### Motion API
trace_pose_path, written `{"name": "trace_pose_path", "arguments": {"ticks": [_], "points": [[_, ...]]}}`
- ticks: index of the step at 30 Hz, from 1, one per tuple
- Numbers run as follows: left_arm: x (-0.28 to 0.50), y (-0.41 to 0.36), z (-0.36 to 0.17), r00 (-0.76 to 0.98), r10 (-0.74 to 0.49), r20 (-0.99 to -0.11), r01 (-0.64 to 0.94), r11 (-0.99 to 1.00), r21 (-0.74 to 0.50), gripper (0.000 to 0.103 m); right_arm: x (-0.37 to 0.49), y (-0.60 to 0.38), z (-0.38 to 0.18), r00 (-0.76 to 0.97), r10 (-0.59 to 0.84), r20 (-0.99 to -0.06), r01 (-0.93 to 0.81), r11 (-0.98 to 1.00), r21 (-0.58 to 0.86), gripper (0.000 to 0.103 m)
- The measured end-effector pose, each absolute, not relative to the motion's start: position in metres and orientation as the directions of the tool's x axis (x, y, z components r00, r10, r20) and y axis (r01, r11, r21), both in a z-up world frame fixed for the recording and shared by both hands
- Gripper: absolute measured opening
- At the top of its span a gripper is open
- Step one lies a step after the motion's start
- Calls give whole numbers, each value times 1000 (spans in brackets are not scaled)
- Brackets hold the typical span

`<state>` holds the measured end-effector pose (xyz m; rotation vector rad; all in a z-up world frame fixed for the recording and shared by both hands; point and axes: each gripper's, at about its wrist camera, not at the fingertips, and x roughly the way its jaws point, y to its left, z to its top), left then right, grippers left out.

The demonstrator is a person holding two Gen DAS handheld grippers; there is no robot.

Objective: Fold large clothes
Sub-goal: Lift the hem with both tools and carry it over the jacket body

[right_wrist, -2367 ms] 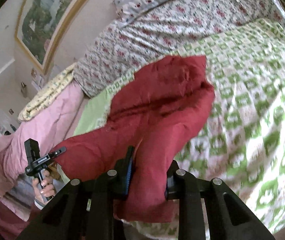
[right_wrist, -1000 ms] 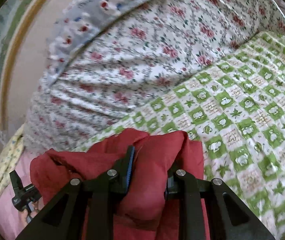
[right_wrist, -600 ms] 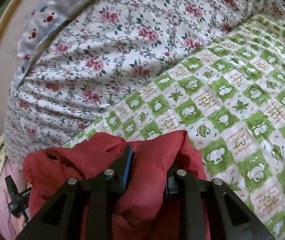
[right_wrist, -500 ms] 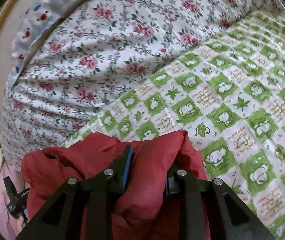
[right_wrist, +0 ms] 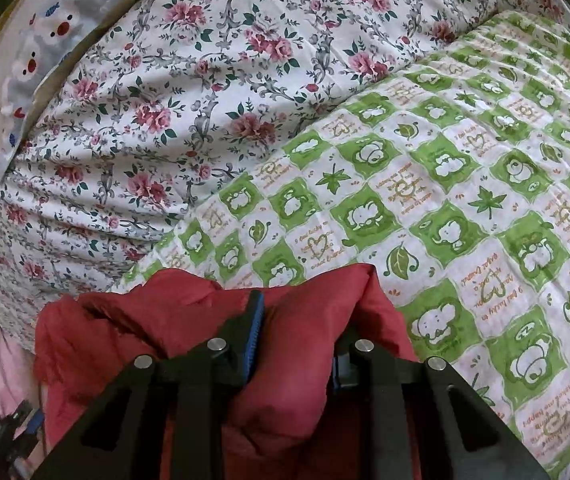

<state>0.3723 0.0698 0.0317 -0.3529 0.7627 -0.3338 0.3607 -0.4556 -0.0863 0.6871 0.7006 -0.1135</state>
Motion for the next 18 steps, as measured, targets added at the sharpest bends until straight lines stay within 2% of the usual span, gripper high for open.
{"name": "trace_pose_path", "arguments": {"ticks": [5, 8, 11, 13, 17, 18], "points": [[343, 11, 29, 612, -467, -638, 329, 884, -331, 53, 363, -452, -84, 763, 112, -637, 321, 790, 523, 26], [331, -29, 19, 636, -380, -672, 359, 916, -179, 53, 363, -455, -84, 762, 126, -635, 317, 783, 536, 26], [337, -54, -2, 661, -243, -710, 333, 943, -13, 53, 359, -457, -77, 768, 146, -623, 303, 775, 555, 30], [345, -59, -14, 675, -181, -715, 306, 951, 49, 54, 350, -457, -64, 783, 154, -603, 282, 776, 564, 39], [363, -49, -20, 670, -171, -722, 269, 963, 21, 55, 318, -441, -22, 837, 135, -530, 199, 827, 525, 53], [368, -47, -20, 667, -175, -724, 263, 965, 9, 55, 311, -436, -15, 847, 125, -517, 185, 843, 506, 61]]}}
